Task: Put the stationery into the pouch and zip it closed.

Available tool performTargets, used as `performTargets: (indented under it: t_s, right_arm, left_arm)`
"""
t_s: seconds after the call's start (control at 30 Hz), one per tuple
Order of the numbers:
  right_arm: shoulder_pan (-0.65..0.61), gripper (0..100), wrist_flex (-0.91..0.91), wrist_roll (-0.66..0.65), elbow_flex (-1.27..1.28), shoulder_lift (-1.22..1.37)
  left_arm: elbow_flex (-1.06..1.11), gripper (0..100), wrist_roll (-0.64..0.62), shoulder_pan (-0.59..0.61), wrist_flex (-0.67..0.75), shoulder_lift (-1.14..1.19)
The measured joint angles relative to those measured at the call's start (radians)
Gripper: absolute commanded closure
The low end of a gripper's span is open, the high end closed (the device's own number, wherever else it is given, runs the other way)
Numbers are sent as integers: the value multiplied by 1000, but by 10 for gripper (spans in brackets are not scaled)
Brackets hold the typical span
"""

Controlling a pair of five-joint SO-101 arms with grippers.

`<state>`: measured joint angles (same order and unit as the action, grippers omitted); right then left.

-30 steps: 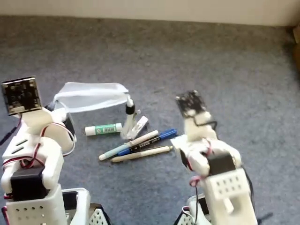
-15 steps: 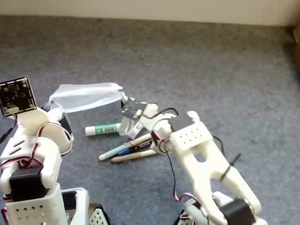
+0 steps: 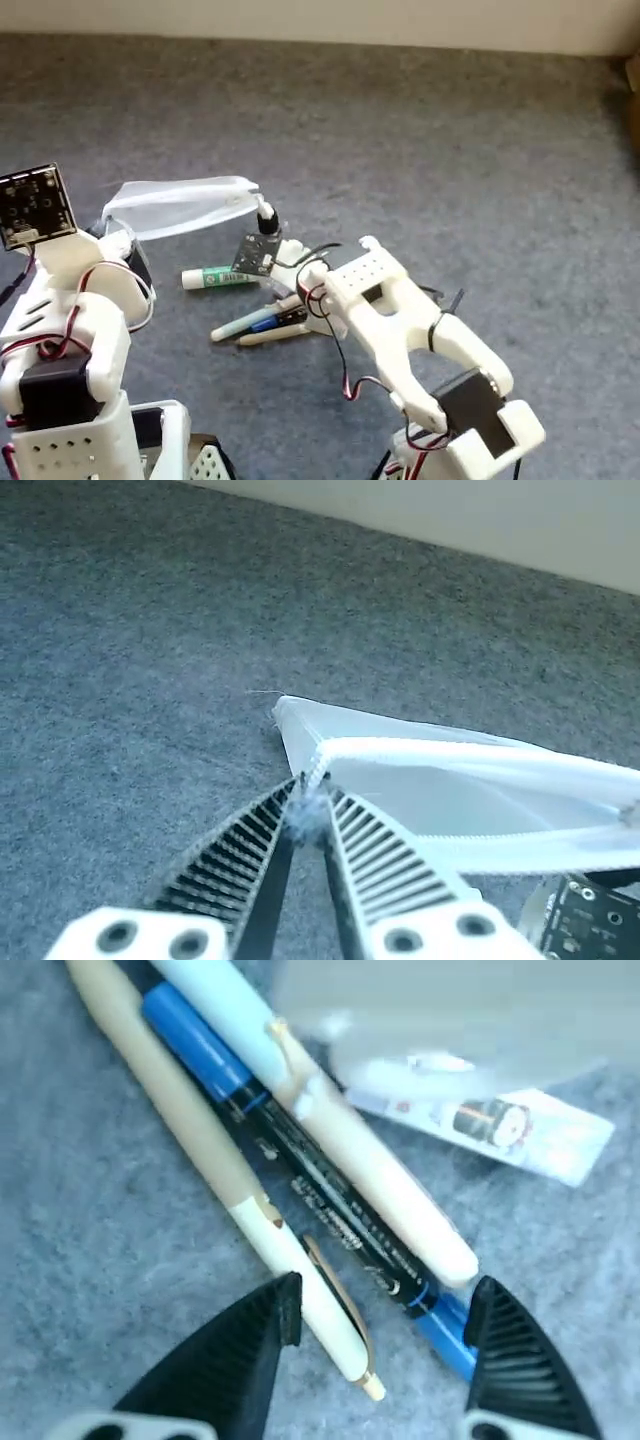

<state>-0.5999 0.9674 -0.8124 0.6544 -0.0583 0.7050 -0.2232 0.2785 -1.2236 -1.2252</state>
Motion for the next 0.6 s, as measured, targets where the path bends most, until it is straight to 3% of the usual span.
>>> performTargets:
  t_s: [0.23,0.5,0.6]
  right_arm:
    - [0,979,-15,2,-18,46]
    - [68,977,-8,-100,-6,49]
    - [100,926,-6,-127,-6,49]
  left_arm:
    - [0,993,0,0,0,0]
    - [0,993,0,0,0,0]
    - [0,993,0,0,0,0]
